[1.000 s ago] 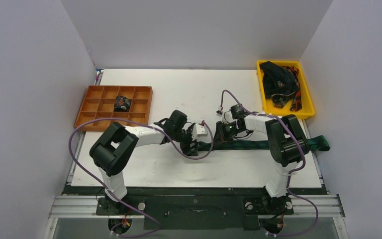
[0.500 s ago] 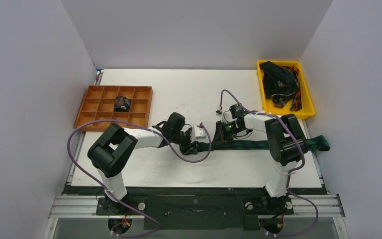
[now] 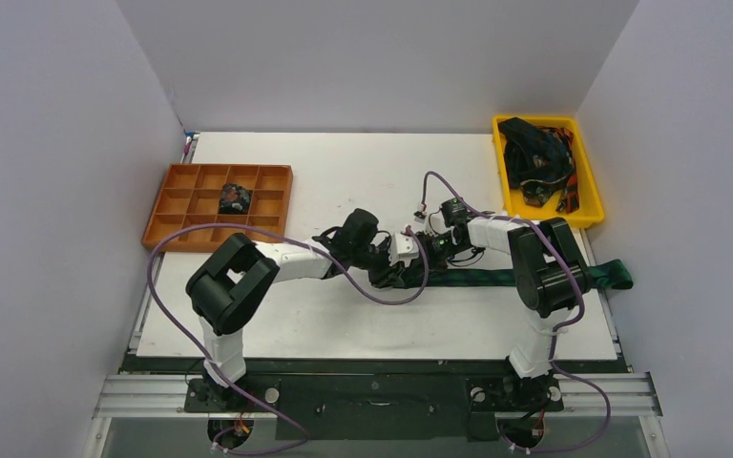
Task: Roll the ties
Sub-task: Roll the tie at the center of the board.
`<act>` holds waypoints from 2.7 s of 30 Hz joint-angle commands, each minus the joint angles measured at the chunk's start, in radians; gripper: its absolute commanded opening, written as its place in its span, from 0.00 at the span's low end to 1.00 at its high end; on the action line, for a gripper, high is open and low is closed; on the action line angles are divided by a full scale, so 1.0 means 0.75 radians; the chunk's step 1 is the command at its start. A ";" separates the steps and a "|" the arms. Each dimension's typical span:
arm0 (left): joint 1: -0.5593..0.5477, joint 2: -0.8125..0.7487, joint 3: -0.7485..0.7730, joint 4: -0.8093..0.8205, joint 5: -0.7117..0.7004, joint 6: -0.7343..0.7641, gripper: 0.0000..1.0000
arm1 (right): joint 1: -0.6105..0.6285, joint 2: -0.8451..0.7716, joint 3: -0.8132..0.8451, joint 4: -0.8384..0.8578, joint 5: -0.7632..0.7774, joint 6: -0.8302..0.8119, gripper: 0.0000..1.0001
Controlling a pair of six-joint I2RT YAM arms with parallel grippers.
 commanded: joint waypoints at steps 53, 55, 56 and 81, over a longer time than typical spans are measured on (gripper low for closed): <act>0.092 -0.079 -0.020 -0.024 0.110 0.081 0.40 | 0.005 0.088 0.125 -0.064 0.150 -0.109 0.00; 0.077 -0.061 0.003 -0.001 0.103 0.057 0.39 | 0.004 0.103 0.126 -0.063 0.161 -0.113 0.00; 0.066 -0.043 0.019 0.009 0.094 0.049 0.39 | 0.004 0.104 0.125 -0.057 0.162 -0.111 0.00; 0.026 0.206 0.077 -0.148 -0.074 0.099 0.28 | -0.110 -0.116 0.089 -0.141 -0.046 -0.104 0.14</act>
